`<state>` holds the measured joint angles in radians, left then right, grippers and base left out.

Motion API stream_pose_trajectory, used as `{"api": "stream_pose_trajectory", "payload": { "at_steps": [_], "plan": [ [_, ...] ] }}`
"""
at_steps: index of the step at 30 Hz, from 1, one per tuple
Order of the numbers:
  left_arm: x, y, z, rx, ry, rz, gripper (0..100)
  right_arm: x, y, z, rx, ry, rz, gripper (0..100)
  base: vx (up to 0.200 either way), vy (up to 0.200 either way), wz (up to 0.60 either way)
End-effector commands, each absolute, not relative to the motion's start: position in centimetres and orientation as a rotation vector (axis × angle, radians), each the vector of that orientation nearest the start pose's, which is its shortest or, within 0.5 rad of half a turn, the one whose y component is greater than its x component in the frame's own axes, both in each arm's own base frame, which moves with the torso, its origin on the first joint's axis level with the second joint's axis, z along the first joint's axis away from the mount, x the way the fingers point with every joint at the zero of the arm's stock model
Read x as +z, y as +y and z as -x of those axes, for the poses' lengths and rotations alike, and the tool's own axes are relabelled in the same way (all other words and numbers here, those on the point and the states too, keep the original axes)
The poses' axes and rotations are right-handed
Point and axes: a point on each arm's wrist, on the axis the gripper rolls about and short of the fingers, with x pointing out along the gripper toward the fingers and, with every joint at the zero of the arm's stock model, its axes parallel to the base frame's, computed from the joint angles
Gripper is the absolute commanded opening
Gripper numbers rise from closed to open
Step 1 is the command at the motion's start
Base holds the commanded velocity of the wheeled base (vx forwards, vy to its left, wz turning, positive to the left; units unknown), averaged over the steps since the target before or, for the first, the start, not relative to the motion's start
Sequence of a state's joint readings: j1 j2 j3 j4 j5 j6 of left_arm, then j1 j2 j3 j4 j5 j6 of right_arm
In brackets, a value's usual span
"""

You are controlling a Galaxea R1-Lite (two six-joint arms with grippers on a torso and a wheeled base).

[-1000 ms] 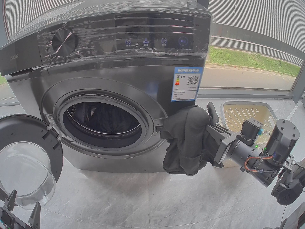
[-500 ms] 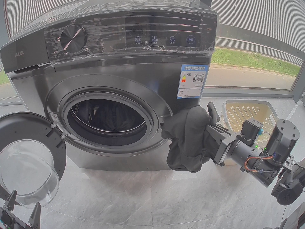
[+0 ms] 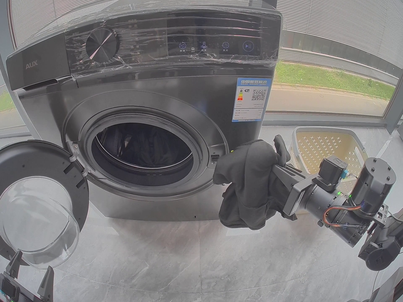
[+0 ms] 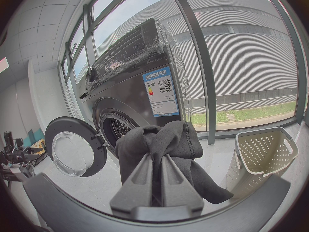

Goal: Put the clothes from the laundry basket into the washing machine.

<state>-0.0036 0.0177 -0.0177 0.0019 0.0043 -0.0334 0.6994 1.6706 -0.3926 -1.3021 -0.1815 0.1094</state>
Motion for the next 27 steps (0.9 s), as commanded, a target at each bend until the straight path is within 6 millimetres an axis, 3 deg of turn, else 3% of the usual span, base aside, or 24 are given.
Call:
{"api": "stream_pose_trajectory", "payload": {
  "at_steps": [1, 8, 27],
  "plan": [
    [7.58, 0.02, 2.28, 0.002, 0.002, 0.035, 100, 15.41, 16.06, -19.72, 0.519, 0.011, -0.114, 0, 0.0, 0.0, 0.0],
    [7.58, 0.02, 2.28, 0.002, 0.002, 0.035, 100, 15.38, 16.05, -19.7, 0.519, 0.013, -0.114, 0, 0.0, 0.0, 0.0],
    [7.56, 0.02, 2.28, 0.002, 0.003, 0.035, 100, 15.38, 16.08, -19.67, 0.522, 0.016, -0.126, 0, 0.0, 0.2, 0.0]
  ]
}}
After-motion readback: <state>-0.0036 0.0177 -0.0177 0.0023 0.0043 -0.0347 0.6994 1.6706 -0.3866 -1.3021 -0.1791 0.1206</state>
